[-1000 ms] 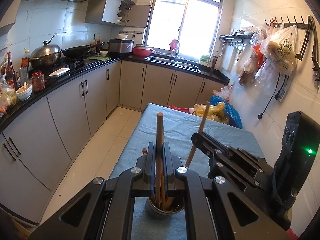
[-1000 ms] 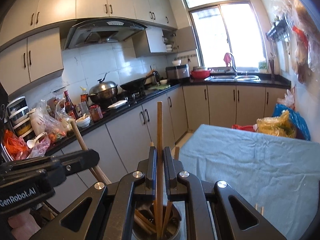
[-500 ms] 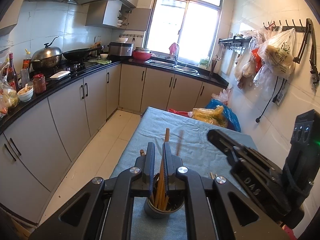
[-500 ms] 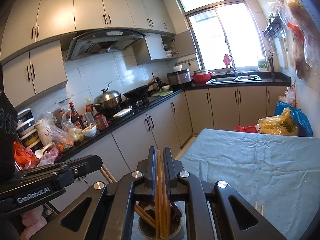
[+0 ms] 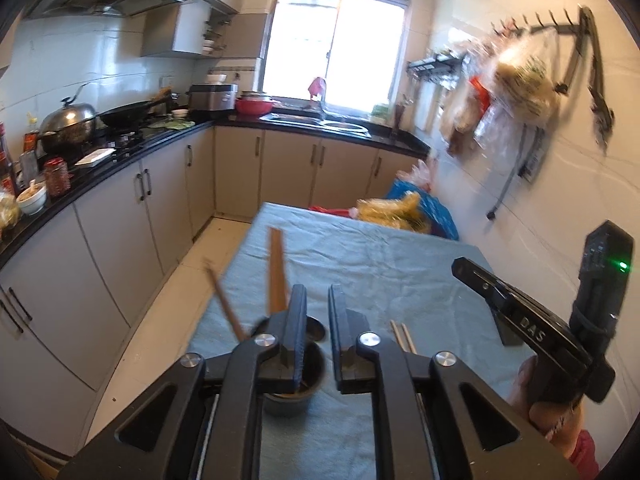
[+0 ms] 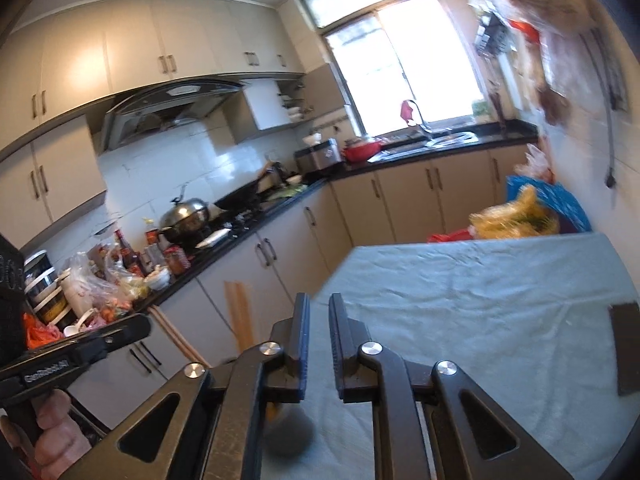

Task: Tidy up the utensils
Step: 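Move both tools back over the last two chopsticks on the cloth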

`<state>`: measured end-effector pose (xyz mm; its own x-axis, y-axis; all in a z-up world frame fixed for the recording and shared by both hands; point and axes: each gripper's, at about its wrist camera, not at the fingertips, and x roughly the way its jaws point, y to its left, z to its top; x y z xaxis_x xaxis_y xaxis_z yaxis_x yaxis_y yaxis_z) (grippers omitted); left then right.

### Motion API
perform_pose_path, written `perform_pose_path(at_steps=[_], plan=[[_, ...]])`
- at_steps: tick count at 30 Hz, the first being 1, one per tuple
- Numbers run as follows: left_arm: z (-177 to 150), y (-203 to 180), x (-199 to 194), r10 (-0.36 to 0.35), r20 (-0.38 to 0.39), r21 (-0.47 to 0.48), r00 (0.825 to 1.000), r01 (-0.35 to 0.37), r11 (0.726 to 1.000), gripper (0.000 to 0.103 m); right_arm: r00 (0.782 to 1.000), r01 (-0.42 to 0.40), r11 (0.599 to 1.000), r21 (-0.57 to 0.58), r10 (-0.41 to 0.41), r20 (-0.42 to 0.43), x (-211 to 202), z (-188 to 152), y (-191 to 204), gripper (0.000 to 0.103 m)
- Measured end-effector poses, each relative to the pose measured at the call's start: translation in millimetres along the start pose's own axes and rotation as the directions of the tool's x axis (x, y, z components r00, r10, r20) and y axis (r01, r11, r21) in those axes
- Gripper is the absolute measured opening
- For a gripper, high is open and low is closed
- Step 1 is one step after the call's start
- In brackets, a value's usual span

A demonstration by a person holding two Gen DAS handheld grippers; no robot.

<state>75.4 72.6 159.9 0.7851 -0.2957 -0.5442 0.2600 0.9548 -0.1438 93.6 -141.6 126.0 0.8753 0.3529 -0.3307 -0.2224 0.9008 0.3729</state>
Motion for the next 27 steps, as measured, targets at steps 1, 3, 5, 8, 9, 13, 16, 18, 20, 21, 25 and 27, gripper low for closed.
perform_pose_path(at_steps=[1, 3, 5, 8, 9, 13, 16, 18, 20, 21, 25, 27], plan=[[-4, -9, 3, -0.009, -0.009, 0.016, 1.0, 0.009, 1.0, 0.016, 1.0, 0.013, 1.0, 0.014, -0.013, -0.011, -3, -4, -11, 0.016], [-11, -23, 9, -0.028, -0.031, 0.035, 0.999, 0.029, 0.999, 0.017, 0.999, 0.031, 0.999, 0.037, -0.03, -0.036, -5, -11, -28, 0.017], [-19, -40, 17, -0.051, -0.063, 0.062, 0.997, 0.055, 0.997, 0.017, 0.996, 0.06, 0.996, 0.065, -0.056, -0.064, -8, -23, -49, 0.017], [-42, -68, 38, -0.077, -0.135, 0.106, 0.988, 0.091, 0.99, 0.017, 0.989, 0.107, 0.99, 0.088, -0.098, -0.107, -9, -39, -74, 0.017], [-50, -76, 45, -0.083, -0.16, 0.116, 0.984, 0.102, 0.988, 0.017, 0.986, 0.123, 0.987, 0.099, -0.111, -0.123, -10, -44, -83, 0.017], [-94, -103, 91, -0.068, -0.29, 0.15, 0.955, 0.115, 0.982, 0.017, 0.969, 0.171, 0.973, 0.153, -0.138, -0.203, -7, -65, -118, 0.017], [-126, -108, 128, -0.045, -0.389, 0.154, 0.92, 0.113, 0.982, 0.017, 0.955, 0.193, 0.967, 0.167, -0.147, -0.256, 0, -76, -132, 0.017], [-139, -108, 145, -0.036, -0.434, 0.144, 0.9, 0.108, 0.984, 0.017, 0.948, 0.193, 0.964, 0.181, -0.135, -0.289, 5, -82, -141, 0.017], [-149, -102, 156, -0.023, -0.453, 0.137, 0.891, 0.095, 0.986, 0.017, 0.938, 0.193, 0.962, 0.191, -0.124, -0.323, 13, -87, -147, 0.017], [-151, -100, 159, -0.016, -0.452, 0.136, 0.892, 0.087, 0.987, 0.017, 0.933, 0.194, 0.962, 0.191, -0.12, -0.34, 18, -88, -149, 0.017], [-155, -93, 173, 0.006, -0.461, 0.13, 0.887, 0.061, 0.99, 0.018, 0.9, 0.204, 0.964, 0.168, -0.117, -0.42, 48, -94, -148, 0.017], [-153, -89, 174, 0.003, -0.448, 0.133, 0.894, 0.063, 0.989, 0.019, 0.881, 0.213, 0.964, 0.156, -0.121, -0.458, 63, -98, -147, 0.017]])
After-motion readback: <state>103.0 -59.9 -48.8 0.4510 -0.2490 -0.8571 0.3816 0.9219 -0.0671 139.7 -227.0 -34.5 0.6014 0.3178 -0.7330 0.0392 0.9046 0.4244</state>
